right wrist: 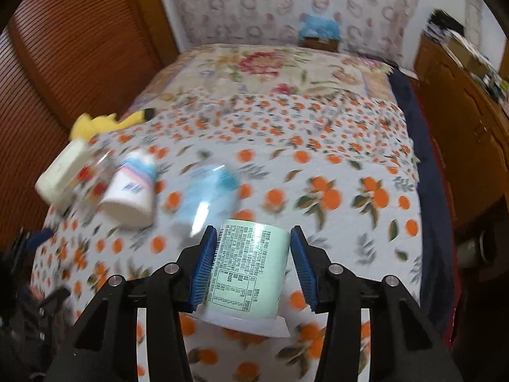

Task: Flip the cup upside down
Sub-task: 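Move the right tool to the pale green cup and grasp it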

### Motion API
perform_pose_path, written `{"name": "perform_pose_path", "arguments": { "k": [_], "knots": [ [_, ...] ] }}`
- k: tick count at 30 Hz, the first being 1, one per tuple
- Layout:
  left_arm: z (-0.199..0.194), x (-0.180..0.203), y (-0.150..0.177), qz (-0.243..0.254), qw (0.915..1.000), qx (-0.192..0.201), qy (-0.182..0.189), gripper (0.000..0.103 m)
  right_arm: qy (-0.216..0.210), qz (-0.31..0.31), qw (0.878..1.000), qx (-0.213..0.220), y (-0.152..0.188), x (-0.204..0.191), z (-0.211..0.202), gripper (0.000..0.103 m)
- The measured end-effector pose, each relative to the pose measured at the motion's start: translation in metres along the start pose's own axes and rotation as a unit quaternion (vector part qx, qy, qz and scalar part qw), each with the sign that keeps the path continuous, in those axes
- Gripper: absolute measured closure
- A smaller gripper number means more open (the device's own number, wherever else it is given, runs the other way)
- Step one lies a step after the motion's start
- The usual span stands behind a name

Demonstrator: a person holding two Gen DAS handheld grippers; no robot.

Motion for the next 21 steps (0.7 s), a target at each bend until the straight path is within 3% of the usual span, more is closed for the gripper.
{"name": "perform_pose_path", "arguments": {
  "k": [9, 21],
  "knots": [
    [-0.033, -0.018, 0.027, -0.011, 0.9994, 0.018, -0.029, 0.008, -0.057, -0.057, 0.997, -0.003, 0.056, -0.087, -0.011, 0.053],
    [-0.062, -0.035, 0.050, -0.034, 0.9982, 0.022, -0.044, 0.008, -0.076, -0.061, 0.995, -0.026, 0.092, -0.133, -0.005, 0.052]
  ]
}}
Point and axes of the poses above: each gripper's, at about its wrist camera, not at the fingertips, and z roughly the way its jaws point, x to its right, y to its underside, the point moved 2 cm from there along z, roughly the way its jaws point, and after that the axes turned 1 degree about z, right-handed, at the moved point
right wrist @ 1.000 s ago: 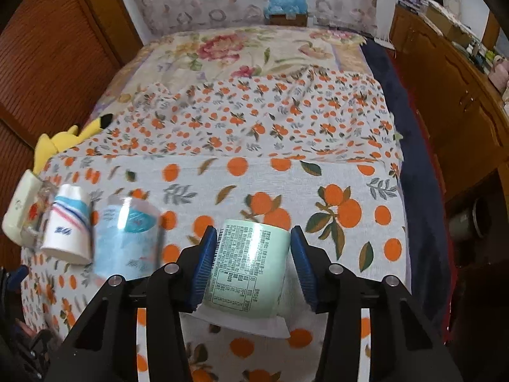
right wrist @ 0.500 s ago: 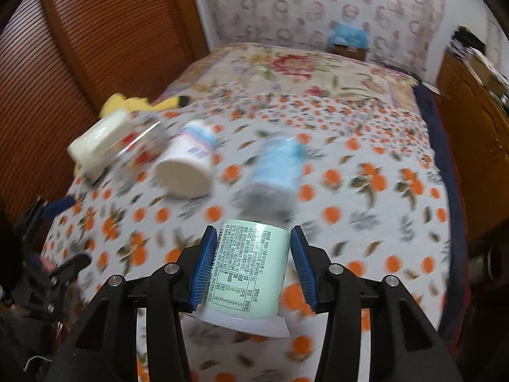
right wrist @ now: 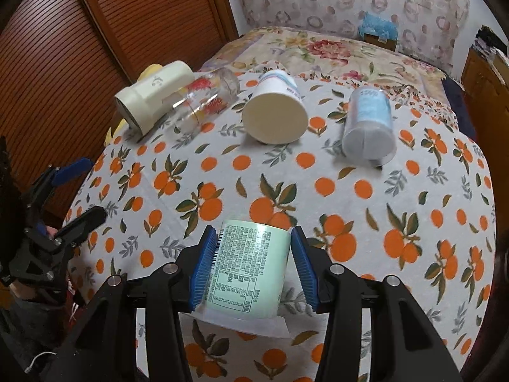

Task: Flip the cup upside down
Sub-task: 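Move the right tool to the pale green cup and grasp it, then lift the pale green cup with the right tool and rotate it lid-down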

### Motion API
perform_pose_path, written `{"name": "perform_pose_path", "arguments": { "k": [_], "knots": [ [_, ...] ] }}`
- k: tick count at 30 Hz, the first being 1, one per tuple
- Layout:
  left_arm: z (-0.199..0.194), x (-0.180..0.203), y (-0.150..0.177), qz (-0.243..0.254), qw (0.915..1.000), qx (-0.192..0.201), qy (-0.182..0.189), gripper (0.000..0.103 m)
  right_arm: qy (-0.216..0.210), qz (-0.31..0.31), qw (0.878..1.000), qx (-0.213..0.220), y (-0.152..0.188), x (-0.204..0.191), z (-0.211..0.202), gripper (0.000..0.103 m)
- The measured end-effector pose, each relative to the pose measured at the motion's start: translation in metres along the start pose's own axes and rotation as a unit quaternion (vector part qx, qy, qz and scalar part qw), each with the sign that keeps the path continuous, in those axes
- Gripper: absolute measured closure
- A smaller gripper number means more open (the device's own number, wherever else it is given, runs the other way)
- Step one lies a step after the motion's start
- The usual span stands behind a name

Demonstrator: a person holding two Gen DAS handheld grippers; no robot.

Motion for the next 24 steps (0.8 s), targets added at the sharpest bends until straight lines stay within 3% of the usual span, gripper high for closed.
{"name": "perform_pose_path", "arguments": {
  "k": [8, 14, 18, 24],
  "knots": [
    [-0.001, -0.005, 0.003, 0.000, 1.0000, -0.006, -0.008, 0.008, 0.001, 0.006, 1.000, 0.013, 0.002, -0.001, 0.010, 0.049],
    [0.003, 0.003, -0.003, 0.004, 0.9999, -0.011, -0.001, 0.008, 0.027, -0.004, 0.996, 0.090, 0.012, 0.003, -0.019, 0.042],
    [0.010, 0.016, -0.010, 0.014, 0.9998, -0.017, 0.003, 0.008, 0.052, -0.004, 0.988, 0.148, 0.035, 0.012, -0.043, 0.034],
    [0.025, 0.046, -0.027, 0.029, 0.9987, -0.033, 0.025, 0.008, 0.078, 0.013, 0.976, 0.203, 0.072, 0.023, -0.060, 0.023]
  ]
}}
Point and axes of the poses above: each gripper's, at about its wrist camera, not at the fingertips, and z roughly the way its jaws point, x to its right, y to its underside, the point moved 2 cm from there along z, roughly the way its jaws point, and after that the axes turned 1 degree about z, right-handed, at the moved point
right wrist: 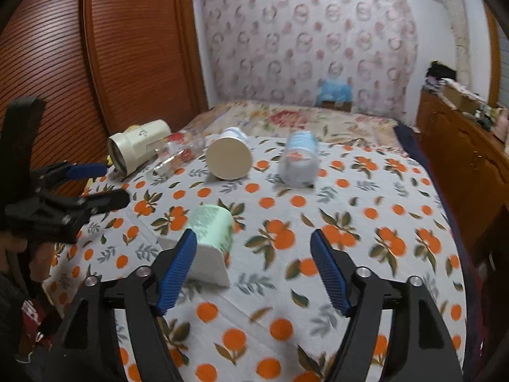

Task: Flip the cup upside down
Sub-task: 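Lift the pale green cup with the right tool and rotate it lid-down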

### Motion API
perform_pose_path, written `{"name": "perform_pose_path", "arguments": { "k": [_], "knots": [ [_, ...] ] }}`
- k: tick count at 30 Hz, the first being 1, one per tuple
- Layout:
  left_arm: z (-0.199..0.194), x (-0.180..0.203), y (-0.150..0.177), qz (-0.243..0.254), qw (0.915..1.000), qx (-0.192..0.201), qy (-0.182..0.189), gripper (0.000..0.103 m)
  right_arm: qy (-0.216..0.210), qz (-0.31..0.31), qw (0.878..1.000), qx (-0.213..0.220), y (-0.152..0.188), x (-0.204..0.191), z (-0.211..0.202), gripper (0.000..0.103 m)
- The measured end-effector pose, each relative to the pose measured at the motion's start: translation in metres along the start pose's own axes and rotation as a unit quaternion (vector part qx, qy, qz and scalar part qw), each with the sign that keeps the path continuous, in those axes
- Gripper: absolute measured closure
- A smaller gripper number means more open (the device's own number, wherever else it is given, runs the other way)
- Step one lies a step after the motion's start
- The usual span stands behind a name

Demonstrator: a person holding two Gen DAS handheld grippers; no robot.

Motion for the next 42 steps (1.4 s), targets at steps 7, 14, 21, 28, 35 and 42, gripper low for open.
{"name": "perform_pose_path", "arguments": {
  "k": [7, 14, 21, 28, 35, 42],
  "knots": [
    [0.028, 0.029, -0.021, -0.003, 0.9979, -0.051, 0.039, 0.013, 0.016, 0.021, 0.999, 0.025, 0.032, 0.011, -0.015, 0.019],
    [0.063, 0.045, -0.033, -0.035, 0.9905, -0.115, 0.067, 0.025, 0.016, 0.037, 0.999, 0.026, 0.049, 0.020, -0.012, 0.019],
    [0.087, 0.054, -0.030, -0.054, 0.9817, -0.167, 0.075, 0.032, 0.018, 0.036, 0.999, 0.031, 0.049, 0.019, -0.008, 0.019],
    [0.102, 0.058, -0.025, -0.073, 0.9739, -0.198, 0.084, 0.039, 0.017, 0.037, 0.999, 0.029, 0.050, 0.020, -0.006, 0.019],
    [0.104, 0.054, -0.025, -0.089, 0.9709, -0.203, 0.090, 0.051, 0.016, 0.039, 0.999, 0.028, 0.052, 0.020, -0.006, 0.019],
    [0.090, 0.054, -0.036, -0.057, 0.9831, -0.160, 0.069, 0.054, 0.016, 0.040, 0.999, 0.027, 0.053, 0.020, -0.005, 0.019]
  ]
}}
Point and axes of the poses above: each gripper's, at about its wrist camera, not at the fingertips, and z roughly the way its jaws point, x to its right, y to its underside, the point moved 2 cm from there along z, roughly the way its jaws point, and after that the axes turned 1 degree about z, right-handed, at the moved point
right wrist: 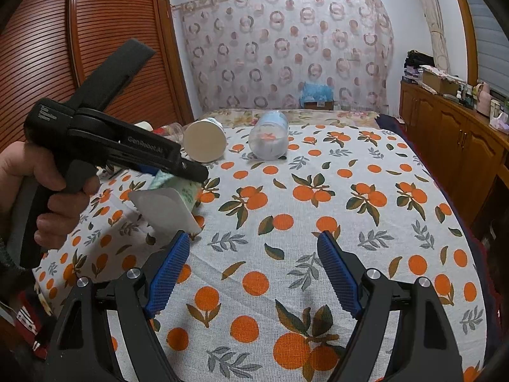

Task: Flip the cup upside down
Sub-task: 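Lift the pale green cup with the right tool and rotate it lid-down, then lower the inverted green cup onto the bed and open the right tool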

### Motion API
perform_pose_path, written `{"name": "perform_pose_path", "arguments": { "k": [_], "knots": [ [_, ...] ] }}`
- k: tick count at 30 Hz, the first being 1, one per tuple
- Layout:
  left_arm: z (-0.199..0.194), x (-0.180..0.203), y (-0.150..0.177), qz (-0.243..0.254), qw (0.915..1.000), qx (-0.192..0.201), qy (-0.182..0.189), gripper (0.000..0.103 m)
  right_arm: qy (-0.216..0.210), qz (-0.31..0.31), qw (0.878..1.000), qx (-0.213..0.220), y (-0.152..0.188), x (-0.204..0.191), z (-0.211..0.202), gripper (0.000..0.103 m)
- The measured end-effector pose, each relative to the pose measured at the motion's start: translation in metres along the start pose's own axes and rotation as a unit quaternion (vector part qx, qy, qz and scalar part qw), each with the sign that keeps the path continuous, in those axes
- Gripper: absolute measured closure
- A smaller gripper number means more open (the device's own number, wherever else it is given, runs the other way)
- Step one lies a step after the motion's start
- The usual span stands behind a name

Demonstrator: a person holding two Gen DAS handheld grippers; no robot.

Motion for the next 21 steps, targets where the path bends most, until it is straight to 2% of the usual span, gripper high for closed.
{"name": "perform_pose_path", "arguments": {
  "k": [6, 12, 21],
  "knots": [
    [-0.011, -0.003, -0.008, 0.018, 0.9986, 0.046, -0.022, 0.055, 0.001, 0.003, 1.000, -0.002, 0.001, 0.002, 0.002, 0.019],
    [-0.014, -0.007, -0.018, 0.046, 0.9905, 0.104, -0.077, 0.055, 0.001, 0.003, 1.000, -0.002, 0.002, 0.003, 0.003, 0.019],
    [-0.004, -0.010, -0.018, 0.063, 0.9819, 0.135, -0.116, 0.055, 0.001, 0.006, 1.000, -0.001, 0.002, 0.004, 0.003, 0.019]
  ]
}}
Point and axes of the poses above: each gripper's, at about its wrist camera, not at the fingertips, and z roughly the way its jaws point, x to its right, y to its underside, the point moved 2 cm from there along z, roughly the way its jaws point, and after that the axes turned 1 degree about z, right-handed, at the moved point
